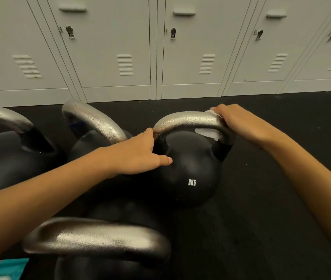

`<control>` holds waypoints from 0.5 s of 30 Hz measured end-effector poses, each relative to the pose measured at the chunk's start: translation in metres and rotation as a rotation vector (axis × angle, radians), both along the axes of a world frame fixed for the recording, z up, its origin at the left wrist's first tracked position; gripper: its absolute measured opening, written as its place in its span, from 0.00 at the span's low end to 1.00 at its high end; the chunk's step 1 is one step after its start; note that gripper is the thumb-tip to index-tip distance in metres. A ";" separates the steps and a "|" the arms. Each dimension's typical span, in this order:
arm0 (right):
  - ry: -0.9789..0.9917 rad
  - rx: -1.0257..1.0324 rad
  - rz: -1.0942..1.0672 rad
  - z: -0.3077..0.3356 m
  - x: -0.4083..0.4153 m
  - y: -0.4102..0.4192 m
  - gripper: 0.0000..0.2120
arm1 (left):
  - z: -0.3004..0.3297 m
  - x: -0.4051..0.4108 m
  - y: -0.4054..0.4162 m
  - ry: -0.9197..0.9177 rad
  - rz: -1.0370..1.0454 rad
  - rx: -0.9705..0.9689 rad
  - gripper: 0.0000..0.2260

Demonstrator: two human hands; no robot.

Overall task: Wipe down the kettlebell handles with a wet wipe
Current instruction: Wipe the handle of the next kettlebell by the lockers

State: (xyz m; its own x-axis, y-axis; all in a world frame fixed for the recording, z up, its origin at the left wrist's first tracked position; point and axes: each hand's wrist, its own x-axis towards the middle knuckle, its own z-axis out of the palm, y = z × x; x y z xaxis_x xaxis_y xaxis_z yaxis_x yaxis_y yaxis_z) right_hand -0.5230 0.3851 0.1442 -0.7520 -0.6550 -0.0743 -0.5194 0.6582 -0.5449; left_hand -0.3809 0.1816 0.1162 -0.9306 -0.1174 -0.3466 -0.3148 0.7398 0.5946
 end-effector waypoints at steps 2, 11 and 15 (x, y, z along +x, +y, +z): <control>0.087 -0.024 0.028 -0.003 0.007 0.001 0.17 | 0.000 0.000 0.000 -0.004 0.000 -0.008 0.36; -0.061 -0.577 -0.003 -0.043 0.021 0.023 0.16 | 0.000 0.000 0.002 -0.010 0.018 0.008 0.38; -0.161 -0.733 -0.071 -0.061 0.018 0.026 0.18 | 0.002 0.001 0.002 -0.017 0.021 0.004 0.40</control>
State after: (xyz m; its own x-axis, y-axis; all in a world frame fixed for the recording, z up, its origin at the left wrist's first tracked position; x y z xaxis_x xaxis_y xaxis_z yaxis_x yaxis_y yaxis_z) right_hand -0.5048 0.4108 0.0833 -0.8112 -0.5292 0.2489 -0.3656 0.1267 -0.9221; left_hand -0.3800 0.1839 0.1183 -0.9218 -0.1357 -0.3632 -0.3407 0.7308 0.5915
